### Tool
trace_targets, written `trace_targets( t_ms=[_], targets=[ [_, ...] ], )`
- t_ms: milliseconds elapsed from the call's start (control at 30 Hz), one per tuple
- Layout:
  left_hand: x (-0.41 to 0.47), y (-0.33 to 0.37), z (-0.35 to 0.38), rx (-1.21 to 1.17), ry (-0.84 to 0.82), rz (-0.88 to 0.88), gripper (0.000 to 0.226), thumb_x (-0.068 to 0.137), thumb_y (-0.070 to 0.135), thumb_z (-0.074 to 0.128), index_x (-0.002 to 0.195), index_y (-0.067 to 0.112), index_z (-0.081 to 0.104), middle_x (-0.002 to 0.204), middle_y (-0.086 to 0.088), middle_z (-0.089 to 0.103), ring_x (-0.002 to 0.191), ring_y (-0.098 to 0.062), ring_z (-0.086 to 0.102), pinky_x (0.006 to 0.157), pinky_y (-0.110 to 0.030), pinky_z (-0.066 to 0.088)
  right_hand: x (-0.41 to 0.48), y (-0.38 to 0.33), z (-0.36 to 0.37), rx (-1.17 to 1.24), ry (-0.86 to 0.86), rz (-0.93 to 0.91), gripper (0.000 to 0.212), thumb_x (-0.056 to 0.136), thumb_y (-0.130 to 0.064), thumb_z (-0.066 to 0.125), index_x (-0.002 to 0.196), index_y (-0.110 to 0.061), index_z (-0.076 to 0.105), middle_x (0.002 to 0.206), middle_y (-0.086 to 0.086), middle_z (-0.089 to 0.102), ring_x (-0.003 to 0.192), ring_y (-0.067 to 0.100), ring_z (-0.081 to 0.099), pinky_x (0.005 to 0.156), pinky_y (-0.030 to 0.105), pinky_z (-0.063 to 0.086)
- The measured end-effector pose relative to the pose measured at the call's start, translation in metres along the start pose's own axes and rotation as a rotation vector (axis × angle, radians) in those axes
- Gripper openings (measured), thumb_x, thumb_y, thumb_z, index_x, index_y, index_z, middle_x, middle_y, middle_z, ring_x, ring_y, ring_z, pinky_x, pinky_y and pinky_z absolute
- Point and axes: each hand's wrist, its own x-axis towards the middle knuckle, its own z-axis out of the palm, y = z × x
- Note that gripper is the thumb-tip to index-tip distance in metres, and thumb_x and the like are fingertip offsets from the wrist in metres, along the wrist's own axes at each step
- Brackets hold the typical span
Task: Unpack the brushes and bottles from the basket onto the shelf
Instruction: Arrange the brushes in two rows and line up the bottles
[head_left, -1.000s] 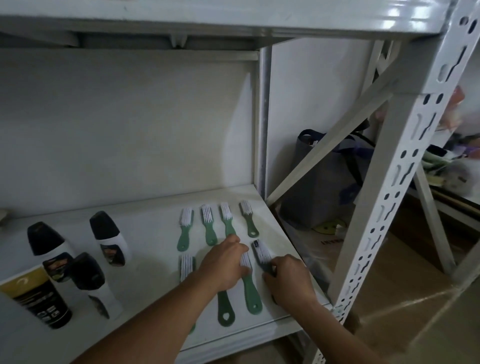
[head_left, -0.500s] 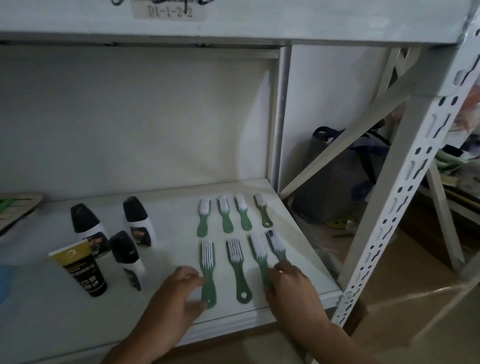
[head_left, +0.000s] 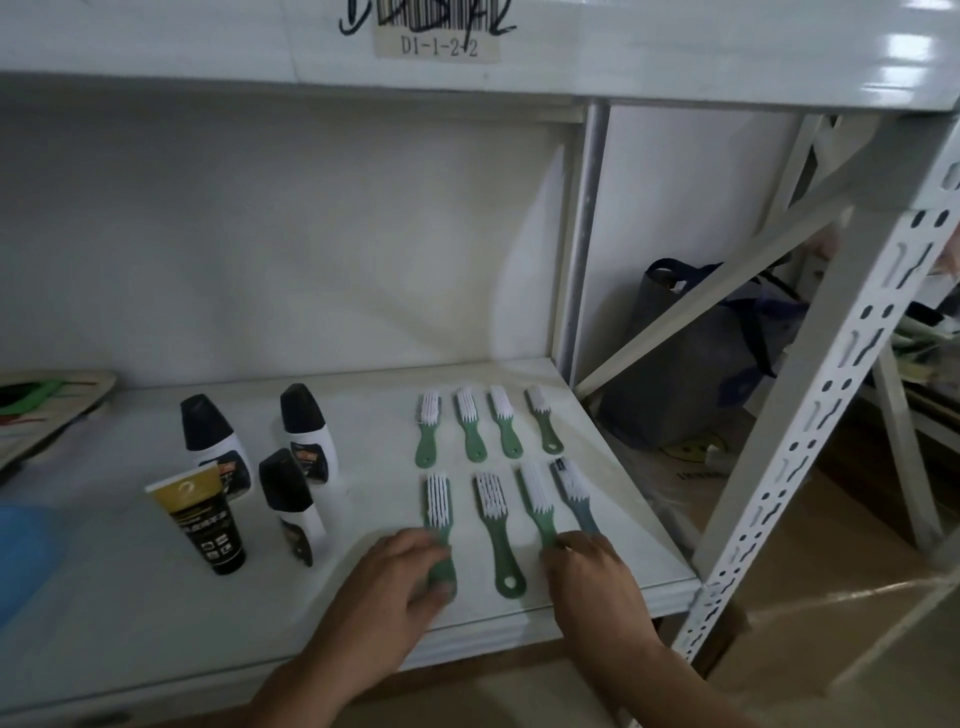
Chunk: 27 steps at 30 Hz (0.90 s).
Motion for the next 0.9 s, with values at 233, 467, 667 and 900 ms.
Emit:
trace_targets(
  t_ms=[233,467,667,900],
  targets=[
    [0.088,-0.02,-0.009,-0.157,0.212,-0.367,0.044,0.099,0.003,0.036,0.141,0.01,0.049,0.146,-0.01,0.051,0.133,-0.026,0.047,0.114,-0.034,0.035,-0.002,0.0,0.002,0.025,0.018,0.001,0.021,0.083,-0.004,0.049,0.088,-0.017,0.064,0.106,0.003,0.06,0.099,0.028,0.054,0.079,0.037,0.05],
    [0.128,-0.042,0.008,-0.196,0.173,-0.447,0.052,0.091,-0.006,0.034,0.136,0.01,0.053,0.14,-0.014,0.057,0.127,-0.031,0.053,0.108,-0.036,0.039,-0.003,0.002,0.003,0.064,0.028,-0.006,0.018,0.075,0.001,0.058,0.079,-0.015,0.065,0.101,0.003,0.065,0.091,0.03,0.058,0.07,0.036,0.051],
    [0.127,-0.047,0.014,-0.208,0.21,-0.383,0.052,0.088,-0.006,0.034,0.129,0.013,0.06,0.131,-0.013,0.064,0.119,-0.03,0.059,0.101,-0.034,0.044,-0.002,0.003,0.006,0.048,0.039,-0.01,0.02,0.084,-0.006,0.052,0.092,-0.019,0.065,0.114,-0.002,0.06,0.1,0.026,0.053,0.079,0.034,0.049],
    [0.122,-0.039,0.014,-0.212,0.225,-0.381,0.051,0.093,-0.004,0.035,0.14,0.011,0.05,0.143,-0.013,0.054,0.131,-0.029,0.05,0.111,-0.034,0.036,-0.002,0.004,0.007,0.061,0.033,0.014,0.018,0.084,-0.006,0.055,0.091,-0.018,0.067,0.115,-0.001,0.062,0.1,0.028,0.054,0.079,0.034,0.05]
  ],
)
